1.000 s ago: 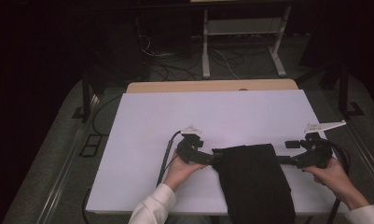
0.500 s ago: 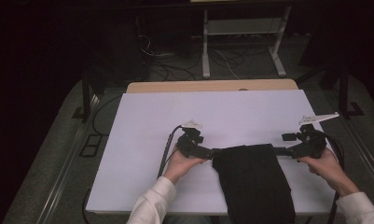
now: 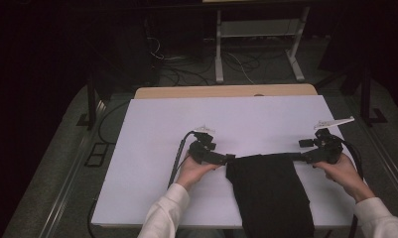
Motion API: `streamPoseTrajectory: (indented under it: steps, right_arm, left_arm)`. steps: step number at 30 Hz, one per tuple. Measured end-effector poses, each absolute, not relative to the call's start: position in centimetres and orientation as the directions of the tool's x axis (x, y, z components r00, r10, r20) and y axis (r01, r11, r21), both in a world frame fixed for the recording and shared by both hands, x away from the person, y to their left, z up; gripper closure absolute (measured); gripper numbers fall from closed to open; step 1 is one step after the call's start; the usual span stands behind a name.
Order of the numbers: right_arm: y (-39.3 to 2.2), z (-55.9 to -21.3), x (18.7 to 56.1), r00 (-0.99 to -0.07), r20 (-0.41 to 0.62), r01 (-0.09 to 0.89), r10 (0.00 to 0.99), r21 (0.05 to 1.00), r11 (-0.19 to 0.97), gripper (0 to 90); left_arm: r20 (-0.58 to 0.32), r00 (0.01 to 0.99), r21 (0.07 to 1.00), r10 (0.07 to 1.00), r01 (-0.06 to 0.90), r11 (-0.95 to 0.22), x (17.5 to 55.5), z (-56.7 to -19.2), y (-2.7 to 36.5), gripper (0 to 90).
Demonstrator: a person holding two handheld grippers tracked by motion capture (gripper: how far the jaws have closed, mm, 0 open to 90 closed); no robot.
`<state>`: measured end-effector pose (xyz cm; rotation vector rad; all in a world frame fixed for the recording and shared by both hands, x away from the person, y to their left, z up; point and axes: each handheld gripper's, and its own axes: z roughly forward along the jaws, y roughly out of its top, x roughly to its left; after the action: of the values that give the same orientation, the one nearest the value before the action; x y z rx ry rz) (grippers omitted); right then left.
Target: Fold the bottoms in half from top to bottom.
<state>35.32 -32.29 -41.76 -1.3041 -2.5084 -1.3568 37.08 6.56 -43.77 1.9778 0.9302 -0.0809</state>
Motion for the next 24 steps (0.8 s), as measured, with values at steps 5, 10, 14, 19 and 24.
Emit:
streamPoseTrajectory:
  steps: [5, 10, 14, 19, 24]
  right_arm:
    - [-32.2, -42.2, 35.7, -0.648, 0.359, 0.676, 0.671, 0.677, 0.291, 0.0]
    - [-32.1, -42.6, 35.9, -0.645, 0.356, 0.680, 0.676, 0.671, 0.296, 0.0]
    - [-32.2, -42.8, 36.0, -0.645, 0.354, 0.682, 0.677, 0.665, 0.303, 0.0]
    - [-32.1, -43.2, 36.1, -0.645, 0.358, 0.688, 0.675, 0.656, 0.310, 2.4]
    - [-32.0, -43.6, 36.3, -0.645, 0.361, 0.693, 0.674, 0.648, 0.316, 5.3]
  left_arm:
    - [-0.402, 0.714, 0.712, 0.574, 0.637, -0.294, 37.2, -44.1, 6.3, 0.0]
    - [-0.413, 0.719, 0.706, 0.559, 0.641, -0.303, 37.2, -44.5, 6.0, 0.5]
    - [-0.414, 0.728, 0.703, 0.546, 0.637, -0.317, 37.1, -44.6, 5.8, 5.8]
    - [-0.426, 0.736, 0.696, 0.527, 0.638, -0.328, 37.1, -45.0, 5.5, 13.4]
    - [-0.437, 0.744, 0.681, 0.504, 0.641, -0.355, 37.1, -45.6, 5.0, 17.1]
